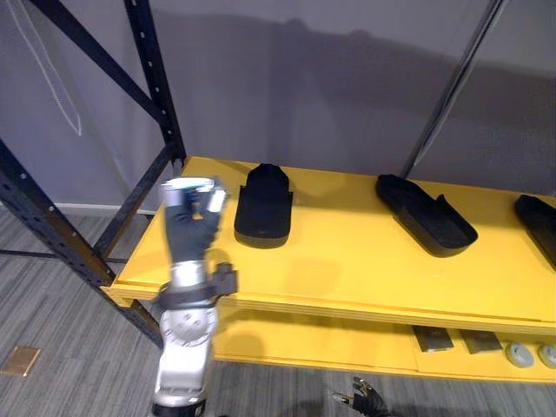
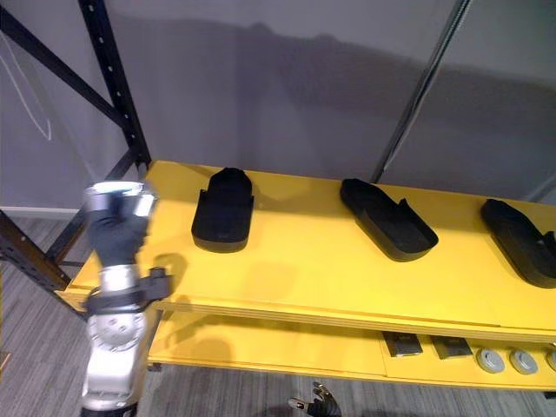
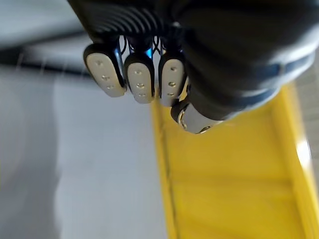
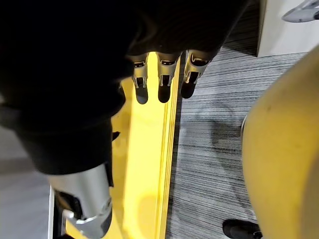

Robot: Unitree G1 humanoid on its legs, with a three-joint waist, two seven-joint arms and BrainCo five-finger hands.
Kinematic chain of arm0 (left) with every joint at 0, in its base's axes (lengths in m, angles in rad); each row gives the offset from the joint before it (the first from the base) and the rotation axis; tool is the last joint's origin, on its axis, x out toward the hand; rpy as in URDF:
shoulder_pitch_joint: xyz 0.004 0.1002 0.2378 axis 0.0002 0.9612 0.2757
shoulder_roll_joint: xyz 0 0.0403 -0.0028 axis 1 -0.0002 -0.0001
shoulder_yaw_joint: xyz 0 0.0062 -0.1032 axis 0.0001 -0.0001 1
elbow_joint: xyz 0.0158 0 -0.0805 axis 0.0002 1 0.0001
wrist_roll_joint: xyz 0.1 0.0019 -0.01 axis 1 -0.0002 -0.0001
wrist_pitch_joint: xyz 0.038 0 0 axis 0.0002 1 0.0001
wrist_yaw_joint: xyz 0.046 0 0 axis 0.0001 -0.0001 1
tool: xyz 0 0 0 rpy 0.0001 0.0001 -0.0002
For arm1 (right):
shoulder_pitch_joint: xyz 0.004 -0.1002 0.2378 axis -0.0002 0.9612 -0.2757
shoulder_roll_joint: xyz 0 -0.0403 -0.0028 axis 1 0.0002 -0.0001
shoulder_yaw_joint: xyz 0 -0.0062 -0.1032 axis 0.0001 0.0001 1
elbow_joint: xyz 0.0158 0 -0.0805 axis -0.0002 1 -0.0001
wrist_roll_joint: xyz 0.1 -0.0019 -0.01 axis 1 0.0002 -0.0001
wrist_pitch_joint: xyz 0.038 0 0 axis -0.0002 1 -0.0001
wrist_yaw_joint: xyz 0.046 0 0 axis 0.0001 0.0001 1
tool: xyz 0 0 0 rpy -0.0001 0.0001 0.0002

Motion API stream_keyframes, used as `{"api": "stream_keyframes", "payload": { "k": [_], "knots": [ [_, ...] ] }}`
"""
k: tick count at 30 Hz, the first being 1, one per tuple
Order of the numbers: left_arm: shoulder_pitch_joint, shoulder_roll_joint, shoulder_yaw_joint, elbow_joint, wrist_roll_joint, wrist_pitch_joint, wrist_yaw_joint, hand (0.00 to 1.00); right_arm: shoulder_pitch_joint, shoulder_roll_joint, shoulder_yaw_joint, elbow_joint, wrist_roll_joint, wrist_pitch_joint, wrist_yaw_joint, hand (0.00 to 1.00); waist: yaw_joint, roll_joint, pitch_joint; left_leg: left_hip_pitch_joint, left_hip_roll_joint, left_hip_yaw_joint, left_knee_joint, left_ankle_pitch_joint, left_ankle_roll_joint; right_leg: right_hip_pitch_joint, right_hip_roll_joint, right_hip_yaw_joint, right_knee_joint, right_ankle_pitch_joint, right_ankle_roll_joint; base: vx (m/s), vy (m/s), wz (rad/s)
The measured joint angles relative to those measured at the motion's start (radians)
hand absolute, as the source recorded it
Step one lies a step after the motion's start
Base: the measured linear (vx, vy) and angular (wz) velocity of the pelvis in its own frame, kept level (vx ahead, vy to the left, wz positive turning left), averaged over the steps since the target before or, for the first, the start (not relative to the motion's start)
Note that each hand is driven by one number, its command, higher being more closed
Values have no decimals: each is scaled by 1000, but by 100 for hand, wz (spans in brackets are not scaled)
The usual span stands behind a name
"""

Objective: Walk over and take plastic housings, then place them on the shelf

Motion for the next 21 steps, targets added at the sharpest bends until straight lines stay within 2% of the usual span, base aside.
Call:
{"api": "stream_keyframes", "payload": {
  "k": [3, 6, 7, 9, 12, 13, 14, 18, 21],
  "knots": [
    [96, -10, 145, -26, -35, -23, 49, 100, 0, 4, 0, 2, 0, 1, 0, 0, 8, 4, 1, -28, -1, -34, 28, -6, 0, 9, 4, -32, 0, -4, -3, -30, 8, 30],
    [217, -56, 305, 29, -92, -19, 96, 100, -1, 5, 0, 1, -1, 1, -1, 0, 30, 4, 0, -39, -2, -50, 47, -12, 2, 9, 4, -51, 14, -15, -8, -38, 18, 16],
    [236, -61, 325, 54, -109, -15, 99, 100, -1, 6, 0, 0, -2, 1, -1, 0, 31, 4, 0, -41, -3, -55, 52, -14, 2, 9, 4, -57, 21, -21, -8, -32, 8, 20],
    [286, -78, 366, 212, -141, 17, 97, 100, 3, 2, 1, 0, -11, 3, -1, 0, 51, 5, -2, -39, -5, -57, 64, -22, 6, 9, 4, -61, 32, -34, -8, -50, 9, 12],
    [326, -84, 359, 404, -162, 87, 45, 100, -1, 0, 3, -3, -22, 13, 0, 0, 58, 4, -3, -38, -5, -55, 64, -23, 7, 8, 3, -65, 35, -40, -14, -16, 3, 2],
    [333, -84, 354, 507, -162, 122, 3, 0, -2, -3, 15, -5, -22, 18, 0, 0, 57, 4, -3, -37, -7, -55, 65, -23, 8, 8, 1, -66, 37, -41, -15, 0, 0, 0],
    [335, -84, 352, 527, -162, 126, -4, 0, -2, -4, 18, -6, -22, 18, 0, 0, 57, 4, -3, -37, -7, -55, 65, -24, 9, 8, 1, -67, 38, -41, -15, 0, 0, 0],
    [331, -71, 278, 814, -102, 171, -87, 0, 2, -6, 20, -17, -22, 25, 0, 0, 52, 5, -3, -26, -21, -54, 76, -23, 8, 9, -15, -74, 66, -61, -4, 22, 12, 4],
    [309, -67, 237, 962, -66, 178, -133, 0, 5, -5, 18, -30, -21, 26, -1, 0, 51, 8, -3, -25, -25, -53, 74, -24, 9, 9, -19, -76, 66, -62, -3, 5, 7, 1]
  ]
}}
